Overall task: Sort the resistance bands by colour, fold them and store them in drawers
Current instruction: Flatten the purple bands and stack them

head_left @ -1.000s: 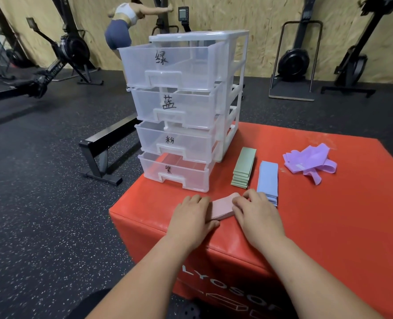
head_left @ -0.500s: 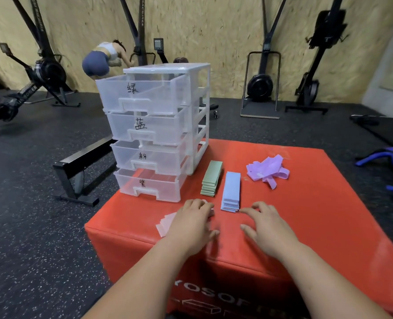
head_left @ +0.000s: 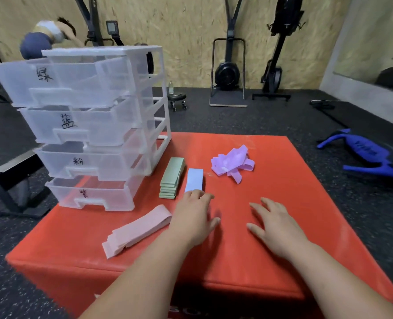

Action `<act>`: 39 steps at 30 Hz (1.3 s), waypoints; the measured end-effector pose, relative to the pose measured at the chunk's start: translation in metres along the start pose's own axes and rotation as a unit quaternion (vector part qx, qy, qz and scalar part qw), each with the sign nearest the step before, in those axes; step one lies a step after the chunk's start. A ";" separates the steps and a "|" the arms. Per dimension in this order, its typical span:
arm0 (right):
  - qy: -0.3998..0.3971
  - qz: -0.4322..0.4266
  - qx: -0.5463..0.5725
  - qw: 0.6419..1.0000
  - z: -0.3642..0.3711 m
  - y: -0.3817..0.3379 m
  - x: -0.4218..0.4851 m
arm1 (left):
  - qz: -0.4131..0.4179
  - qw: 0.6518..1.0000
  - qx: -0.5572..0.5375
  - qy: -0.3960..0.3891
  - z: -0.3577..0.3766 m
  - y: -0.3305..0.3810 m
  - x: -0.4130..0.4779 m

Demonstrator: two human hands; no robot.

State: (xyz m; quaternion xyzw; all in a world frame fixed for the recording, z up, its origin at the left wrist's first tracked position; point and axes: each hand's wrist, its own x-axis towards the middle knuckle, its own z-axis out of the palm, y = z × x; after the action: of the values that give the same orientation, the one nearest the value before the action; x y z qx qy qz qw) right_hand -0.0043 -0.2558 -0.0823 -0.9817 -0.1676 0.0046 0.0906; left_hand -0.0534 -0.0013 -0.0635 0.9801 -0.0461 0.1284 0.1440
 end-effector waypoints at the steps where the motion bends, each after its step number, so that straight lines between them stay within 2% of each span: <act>1: 0.001 -0.006 0.001 1.000 0.001 0.001 0.009 | 0.003 1.000 -0.001 0.006 0.006 0.001 0.007; 9: 0.041 -0.070 -0.033 0.996 0.011 -0.032 0.106 | 0.017 0.998 -0.008 0.057 0.033 -0.010 0.049; 19: 0.007 -0.053 -0.015 0.998 0.036 -0.053 0.165 | 0.047 0.997 -0.027 0.063 0.034 -0.024 0.058; 24: 0.087 -0.054 0.011 0.995 0.030 -0.042 0.153 | 0.046 0.997 -0.035 0.045 0.033 -0.026 0.054; 28: 0.179 -0.076 0.062 0.979 0.014 -0.021 0.120 | 0.047 0.997 -0.046 0.031 0.026 -0.024 0.048; 30: 0.199 -0.075 0.082 0.974 0.003 -0.010 0.099 | 0.049 0.997 -0.052 0.021 0.022 -0.021 0.044; 33: 0.160 -0.045 0.124 0.978 -0.014 -0.001 0.067 | 0.047 0.997 -0.064 0.008 0.017 -0.014 0.037; 39: 0.055 -0.047 0.162 0.984 -0.036 0.010 0.012 | 0.058 0.995 -0.079 -0.030 0.014 0.010 0.015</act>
State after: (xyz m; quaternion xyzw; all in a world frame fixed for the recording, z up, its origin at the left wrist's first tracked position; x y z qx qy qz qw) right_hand 0.0118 -0.2679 -0.0483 -0.9439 -0.2053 -0.0264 0.2574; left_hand -0.0368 -0.0154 -0.0700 0.9648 -0.1176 0.1029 0.2116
